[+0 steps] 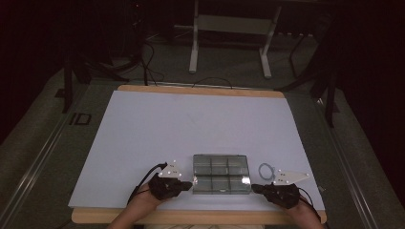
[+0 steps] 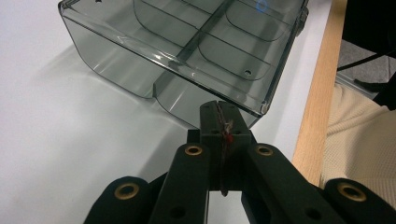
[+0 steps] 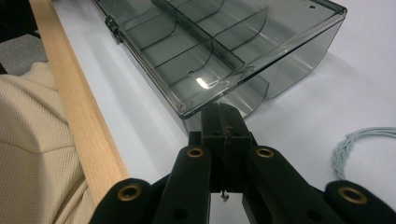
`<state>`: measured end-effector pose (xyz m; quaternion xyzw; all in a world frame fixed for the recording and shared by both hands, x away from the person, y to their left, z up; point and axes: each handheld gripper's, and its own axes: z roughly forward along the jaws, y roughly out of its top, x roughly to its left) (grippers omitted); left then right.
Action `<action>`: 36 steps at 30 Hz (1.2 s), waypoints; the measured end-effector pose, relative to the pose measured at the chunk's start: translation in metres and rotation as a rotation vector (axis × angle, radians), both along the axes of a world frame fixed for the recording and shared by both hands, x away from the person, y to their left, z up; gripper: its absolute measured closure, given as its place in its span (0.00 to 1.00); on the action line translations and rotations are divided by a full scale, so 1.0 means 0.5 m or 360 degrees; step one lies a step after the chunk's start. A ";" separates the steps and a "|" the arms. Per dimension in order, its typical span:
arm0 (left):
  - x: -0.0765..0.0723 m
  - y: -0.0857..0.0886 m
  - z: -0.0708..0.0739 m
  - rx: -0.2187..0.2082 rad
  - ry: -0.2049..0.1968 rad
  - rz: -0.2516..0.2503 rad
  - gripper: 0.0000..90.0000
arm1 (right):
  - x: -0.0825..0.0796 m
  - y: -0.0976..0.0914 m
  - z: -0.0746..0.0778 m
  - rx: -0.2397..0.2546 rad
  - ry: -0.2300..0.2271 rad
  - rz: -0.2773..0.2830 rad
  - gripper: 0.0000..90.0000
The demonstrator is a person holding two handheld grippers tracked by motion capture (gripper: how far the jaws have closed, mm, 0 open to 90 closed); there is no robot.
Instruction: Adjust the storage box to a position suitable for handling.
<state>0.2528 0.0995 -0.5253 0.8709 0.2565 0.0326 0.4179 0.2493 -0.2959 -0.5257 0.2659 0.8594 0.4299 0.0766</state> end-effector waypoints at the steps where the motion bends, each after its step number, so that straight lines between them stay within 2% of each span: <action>1: 0.000 0.000 0.001 -0.0004 0.0002 0.0001 1.00 | 0.000 -0.001 0.001 0.0007 0.0004 0.0001 1.00; 2: 0.000 0.000 0.002 -0.0003 0.0002 0.0000 1.00 | 0.000 -0.002 0.002 0.0031 0.0010 0.0007 1.00; 6: 0.001 0.000 0.004 0.0000 0.0004 -0.0004 1.00 | -0.001 0.002 0.006 -0.0010 -0.0012 0.0013 1.00; 14: 0.002 0.000 0.004 -0.0007 0.0017 0.0002 1.00 | 0.001 0.001 0.008 0.0010 0.0014 0.0007 1.00; 16: 0.002 0.000 0.004 -0.0012 0.0021 0.0001 1.00 | 0.000 0.002 0.012 0.0003 -0.0003 0.0011 1.00; 19: 0.002 0.000 0.005 -0.0004 0.0019 -0.0001 1.00 | 0.004 0.000 0.014 0.0033 0.0001 0.0014 1.00; 20: 0.002 0.001 0.006 -0.0010 0.0016 0.0000 1.00 | 0.003 0.000 0.015 0.0029 -0.0001 0.0012 1.00; 21: 0.003 0.002 0.007 -0.0059 0.0030 -0.0013 1.00 | 0.003 0.001 0.015 0.0024 -0.0007 0.0012 1.00; 24: 0.003 -0.001 0.014 -0.0065 0.0002 -0.0014 0.94 | 0.004 0.000 0.017 0.0076 0.0010 0.0025 0.99; 27: 0.006 -0.003 0.020 -0.0076 -0.0014 -0.0013 0.90 | 0.003 0.005 0.021 0.0083 -0.0020 0.0030 0.94; 30: 0.008 -0.004 0.024 -0.0077 -0.0020 -0.0004 0.87 | 0.006 0.004 0.024 0.0084 -0.0037 -0.0002 0.87; 33: 0.012 -0.002 0.027 -0.0082 -0.0033 0.0023 0.79 | 0.007 0.003 0.027 0.0079 -0.0053 -0.0014 0.78; 35: 0.014 0.000 0.027 -0.0102 -0.0018 0.0027 0.68 | 0.008 0.003 0.028 0.0066 -0.0076 -0.0028 0.74; 36: 0.015 0.001 0.027 -0.0112 -0.0024 0.0030 0.67 | 0.009 0.003 0.028 0.0058 -0.0090 -0.0031 0.72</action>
